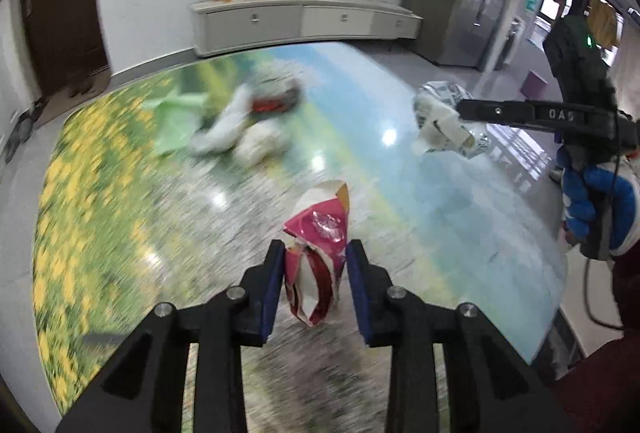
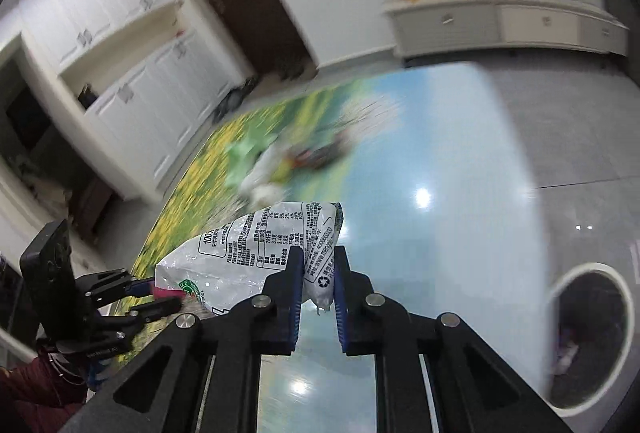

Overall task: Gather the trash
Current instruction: 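Carry both items over the trash bin and open both tools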

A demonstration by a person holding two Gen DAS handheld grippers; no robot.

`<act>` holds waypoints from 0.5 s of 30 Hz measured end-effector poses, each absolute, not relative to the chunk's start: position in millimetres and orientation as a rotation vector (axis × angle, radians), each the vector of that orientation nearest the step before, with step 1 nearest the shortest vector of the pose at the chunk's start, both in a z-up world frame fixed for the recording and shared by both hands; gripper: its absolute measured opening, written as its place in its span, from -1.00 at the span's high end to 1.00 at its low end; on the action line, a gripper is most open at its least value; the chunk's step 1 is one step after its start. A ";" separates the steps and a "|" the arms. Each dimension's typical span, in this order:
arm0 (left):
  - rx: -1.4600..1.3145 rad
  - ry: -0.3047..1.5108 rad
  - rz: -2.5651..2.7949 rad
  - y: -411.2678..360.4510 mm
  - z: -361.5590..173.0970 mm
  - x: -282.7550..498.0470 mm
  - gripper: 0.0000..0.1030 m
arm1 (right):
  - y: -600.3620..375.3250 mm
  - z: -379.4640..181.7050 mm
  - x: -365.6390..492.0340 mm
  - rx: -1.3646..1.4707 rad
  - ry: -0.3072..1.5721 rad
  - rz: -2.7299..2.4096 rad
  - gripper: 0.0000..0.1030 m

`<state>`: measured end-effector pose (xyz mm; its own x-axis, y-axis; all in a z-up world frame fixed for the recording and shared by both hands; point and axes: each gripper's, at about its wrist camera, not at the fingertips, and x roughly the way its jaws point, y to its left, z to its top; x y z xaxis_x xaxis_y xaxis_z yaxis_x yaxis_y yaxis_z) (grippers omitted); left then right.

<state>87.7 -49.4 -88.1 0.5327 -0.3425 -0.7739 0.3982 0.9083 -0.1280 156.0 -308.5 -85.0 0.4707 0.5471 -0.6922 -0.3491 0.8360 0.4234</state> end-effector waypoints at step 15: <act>0.203 1.036 -0.817 -330.6 -89.0 174.8 0.38 | -557.8 -127.4 119.3 0.293 0.912 -0.040 0.73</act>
<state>174.8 -330.6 -89.0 0.2515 -0.5048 -0.8258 0.6860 0.6949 -0.2159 119.3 -557.8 -127.4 0.6145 0.0900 -0.7838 0.1577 0.9594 0.2338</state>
